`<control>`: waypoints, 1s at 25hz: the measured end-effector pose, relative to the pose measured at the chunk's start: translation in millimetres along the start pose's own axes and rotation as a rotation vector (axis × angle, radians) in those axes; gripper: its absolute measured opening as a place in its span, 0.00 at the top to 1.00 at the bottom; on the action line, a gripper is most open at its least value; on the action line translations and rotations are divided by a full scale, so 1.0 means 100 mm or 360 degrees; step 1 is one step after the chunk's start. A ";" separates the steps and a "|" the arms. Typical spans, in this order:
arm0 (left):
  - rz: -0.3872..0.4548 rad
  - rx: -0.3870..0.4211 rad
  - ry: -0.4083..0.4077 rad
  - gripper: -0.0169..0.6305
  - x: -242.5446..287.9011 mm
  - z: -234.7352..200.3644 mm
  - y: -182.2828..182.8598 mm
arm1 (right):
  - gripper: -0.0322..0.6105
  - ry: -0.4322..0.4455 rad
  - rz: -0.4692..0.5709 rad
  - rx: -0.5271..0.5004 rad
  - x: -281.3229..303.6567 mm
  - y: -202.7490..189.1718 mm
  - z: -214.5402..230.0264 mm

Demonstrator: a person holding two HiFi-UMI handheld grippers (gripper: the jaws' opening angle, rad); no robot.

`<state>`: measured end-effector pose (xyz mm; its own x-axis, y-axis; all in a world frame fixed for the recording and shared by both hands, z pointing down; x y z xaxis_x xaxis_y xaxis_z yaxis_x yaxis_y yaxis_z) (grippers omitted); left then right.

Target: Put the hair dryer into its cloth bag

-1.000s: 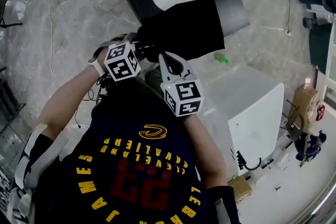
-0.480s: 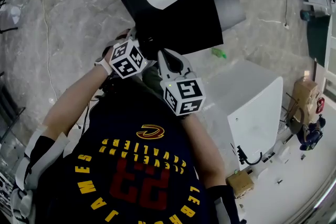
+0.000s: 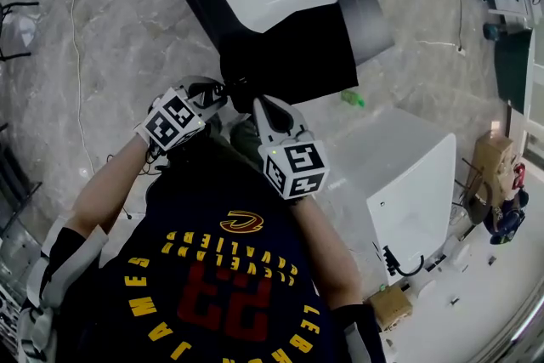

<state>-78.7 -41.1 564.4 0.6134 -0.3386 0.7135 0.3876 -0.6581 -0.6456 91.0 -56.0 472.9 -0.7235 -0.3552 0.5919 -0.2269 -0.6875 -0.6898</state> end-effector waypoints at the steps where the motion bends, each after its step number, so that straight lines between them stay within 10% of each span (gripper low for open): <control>1: 0.0006 0.0014 0.0010 0.76 0.02 0.01 0.03 | 0.93 0.0009 0.0002 0.0000 0.00 0.01 -0.02; 25: 0.0172 0.0241 -0.0148 0.76 0.49 0.10 0.69 | 0.93 -0.0013 0.0069 0.0190 -0.17 -0.22 0.07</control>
<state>-14.4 -96.5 552.1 0.7153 -0.3337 0.6140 0.4105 -0.5104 -0.7556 112.9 -39.4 480.9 -0.7255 -0.3907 0.5665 -0.1162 -0.7418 -0.6605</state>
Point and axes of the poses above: the fingertips, and each gripper's own axes: x forward along the fingers, z to its right, y out of its top, the point moved 8 cm from there along -x, backward along the fingers, and after that the axes turned 7 degrees about y, right-handed, at the moved point
